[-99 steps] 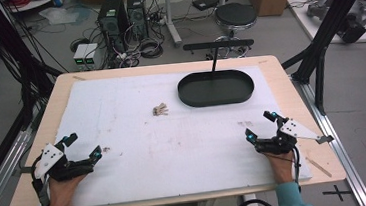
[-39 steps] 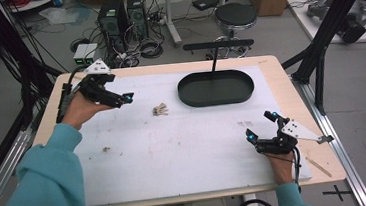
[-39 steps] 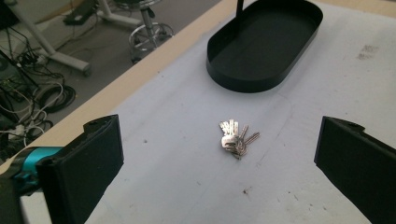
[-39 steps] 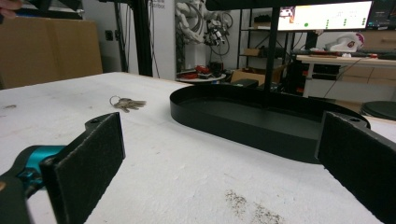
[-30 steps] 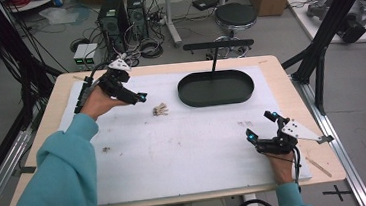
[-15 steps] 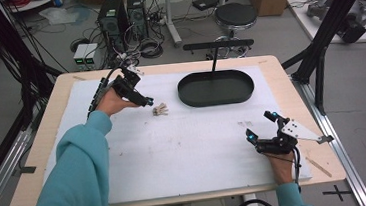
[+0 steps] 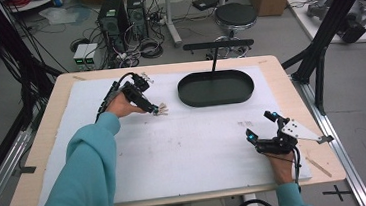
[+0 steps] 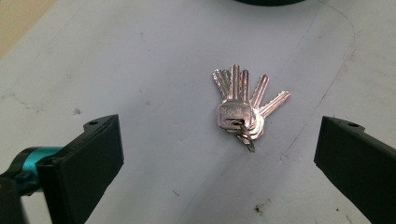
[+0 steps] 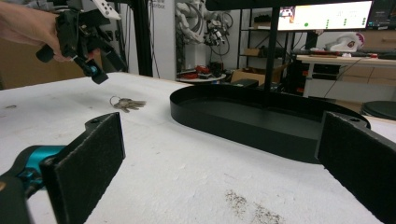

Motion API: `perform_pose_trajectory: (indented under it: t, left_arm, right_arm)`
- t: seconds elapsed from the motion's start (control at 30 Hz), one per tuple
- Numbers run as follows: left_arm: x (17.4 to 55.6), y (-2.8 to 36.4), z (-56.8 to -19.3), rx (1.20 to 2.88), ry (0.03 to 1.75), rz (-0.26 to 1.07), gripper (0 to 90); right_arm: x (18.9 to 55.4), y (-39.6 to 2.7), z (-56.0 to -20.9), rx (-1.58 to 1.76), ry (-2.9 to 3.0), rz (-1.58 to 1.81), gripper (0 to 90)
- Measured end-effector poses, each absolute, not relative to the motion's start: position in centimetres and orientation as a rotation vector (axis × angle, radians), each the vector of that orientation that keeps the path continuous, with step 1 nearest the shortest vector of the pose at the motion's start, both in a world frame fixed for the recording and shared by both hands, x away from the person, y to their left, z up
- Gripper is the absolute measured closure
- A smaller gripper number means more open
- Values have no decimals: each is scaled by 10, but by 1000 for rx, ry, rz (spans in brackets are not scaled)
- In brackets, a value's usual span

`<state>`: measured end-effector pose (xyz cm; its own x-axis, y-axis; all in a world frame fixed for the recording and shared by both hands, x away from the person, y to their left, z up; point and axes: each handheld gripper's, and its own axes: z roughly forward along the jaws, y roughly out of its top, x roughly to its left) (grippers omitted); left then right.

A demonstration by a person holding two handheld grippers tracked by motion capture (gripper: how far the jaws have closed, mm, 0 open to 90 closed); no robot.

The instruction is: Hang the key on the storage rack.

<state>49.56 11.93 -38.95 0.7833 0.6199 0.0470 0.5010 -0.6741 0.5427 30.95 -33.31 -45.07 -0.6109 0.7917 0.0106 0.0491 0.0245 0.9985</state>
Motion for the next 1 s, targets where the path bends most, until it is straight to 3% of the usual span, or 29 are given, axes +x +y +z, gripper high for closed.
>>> perform_pose_trajectory:
  t: [0.53, 0.57, 0.6, 0.77, 1.0]
  left_arm:
    - [498, 110, -407, 2552, 844, 271, 37]
    - [498, 110, -407, 2554, 842, 267, 47]
    - [498, 110, -408, 2551, 844, 266, 119]
    - [499, 109, -410, 2567, 843, 268, 129]
    - [498, 108, -410, 2583, 829, 268, 246]
  right_arm:
    - [310, -333, -451, 858, 1721, 1643, 6]
    - [310, -333, -451, 857, 1722, 1643, 6]
    - [310, -333, -451, 857, 1721, 1643, 6]
    - [310, -333, -451, 857, 1723, 1644, 6]
    - [310, -333, -451, 861, 1721, 1645, 6]
